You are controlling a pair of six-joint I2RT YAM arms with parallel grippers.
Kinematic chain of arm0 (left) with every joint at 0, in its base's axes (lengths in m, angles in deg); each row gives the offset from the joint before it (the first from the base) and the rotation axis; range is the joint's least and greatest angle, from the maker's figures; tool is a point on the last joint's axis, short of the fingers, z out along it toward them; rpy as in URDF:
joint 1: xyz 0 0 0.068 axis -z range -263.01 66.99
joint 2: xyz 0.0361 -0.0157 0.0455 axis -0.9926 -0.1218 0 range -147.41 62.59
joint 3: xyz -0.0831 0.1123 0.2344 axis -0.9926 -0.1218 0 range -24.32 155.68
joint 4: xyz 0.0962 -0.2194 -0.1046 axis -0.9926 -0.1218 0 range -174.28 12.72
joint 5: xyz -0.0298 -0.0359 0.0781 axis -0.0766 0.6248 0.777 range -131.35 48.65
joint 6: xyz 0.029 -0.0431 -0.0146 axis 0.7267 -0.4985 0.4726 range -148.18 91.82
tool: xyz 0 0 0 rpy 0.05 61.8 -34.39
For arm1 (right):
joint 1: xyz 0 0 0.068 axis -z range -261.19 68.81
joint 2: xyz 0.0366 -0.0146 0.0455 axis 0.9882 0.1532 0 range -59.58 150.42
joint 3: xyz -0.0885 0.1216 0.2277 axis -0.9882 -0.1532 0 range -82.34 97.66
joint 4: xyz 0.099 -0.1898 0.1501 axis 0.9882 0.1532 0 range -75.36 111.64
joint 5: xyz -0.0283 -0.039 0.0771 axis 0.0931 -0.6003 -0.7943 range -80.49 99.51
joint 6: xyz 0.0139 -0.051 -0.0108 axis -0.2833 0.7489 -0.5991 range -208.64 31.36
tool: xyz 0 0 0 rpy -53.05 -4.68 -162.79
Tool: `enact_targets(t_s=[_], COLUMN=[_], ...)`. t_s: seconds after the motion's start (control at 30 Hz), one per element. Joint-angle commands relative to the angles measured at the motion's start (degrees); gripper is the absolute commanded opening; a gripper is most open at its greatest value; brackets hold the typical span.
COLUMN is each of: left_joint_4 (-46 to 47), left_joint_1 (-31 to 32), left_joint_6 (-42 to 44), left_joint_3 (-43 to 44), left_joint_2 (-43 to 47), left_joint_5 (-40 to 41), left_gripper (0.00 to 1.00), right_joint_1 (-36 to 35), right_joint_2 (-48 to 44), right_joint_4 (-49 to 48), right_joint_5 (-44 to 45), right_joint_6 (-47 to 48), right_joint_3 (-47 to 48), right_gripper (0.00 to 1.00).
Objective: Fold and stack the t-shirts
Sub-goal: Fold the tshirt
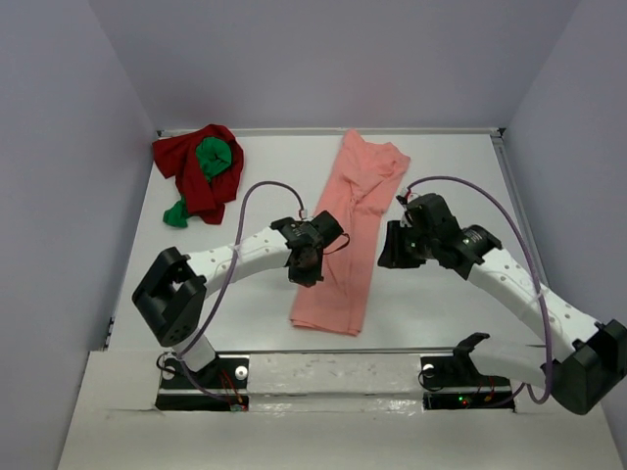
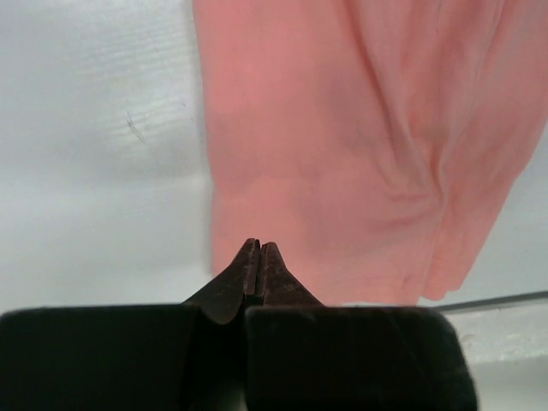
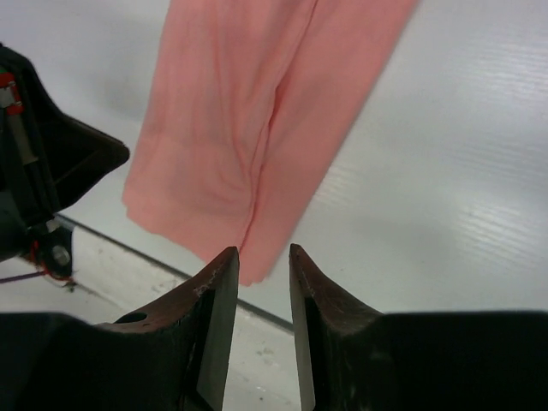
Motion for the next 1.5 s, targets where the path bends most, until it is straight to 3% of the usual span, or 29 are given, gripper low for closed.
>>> enact_targets(t_s=[0.0, 0.1, 0.23, 0.33, 0.63, 0.87, 1.13, 1.47], left_joint_4=[5.7, 8.4, 15.9, 18.2, 13.8, 15.5, 17.7, 21.8], left_joint_1=[-0.6, -3.2, -10.3, -16.0, -17.6, -17.8, -17.8, -17.6], left_joint_6=[-2.1, -1.6, -0.1, 1.6, 4.4, 4.6, 5.3, 5.7], left_joint_3=[-6.1, -10.6, -19.8, -22.7, -20.9, -24.9, -28.0, -29.3], left_joint_2=[5.5, 8.2, 15.7, 18.2, 17.6, 17.5, 15.3, 12.8], left_joint_5=[-6.4, -12.8, -22.4, -27.6, -24.6, -26.9, -28.1, -31.7], left_gripper=[0.00, 0.04, 0.25, 0.34, 0.59, 0.61, 0.61, 0.61], right_joint_1=[-0.9, -1.0, -2.0, -2.9, -10.0, -16.6, -20.9, -22.0], right_joint_2=[-5.8, -7.6, -10.1, -10.7, -7.8, -3.3, 4.6, 7.8], right_joint_4=[-3.3, -3.6, -4.5, -6.0, -9.8, -13.6, -18.0, -21.1], right_joint_5=[-8.8, -10.3, -10.2, -9.5, -5.4, 0.4, 0.7, 1.0], right_joint_6=[-5.4, -6.9, -8.3, -9.5, -14.9, -19.6, -21.2, -21.8], right_joint_3=[-5.2, -9.5, -15.9, -19.1, -20.6, -22.4, -21.9, -21.7], right_gripper=[0.37, 0.39, 0.42, 0.44, 0.47, 0.47, 0.47, 0.47])
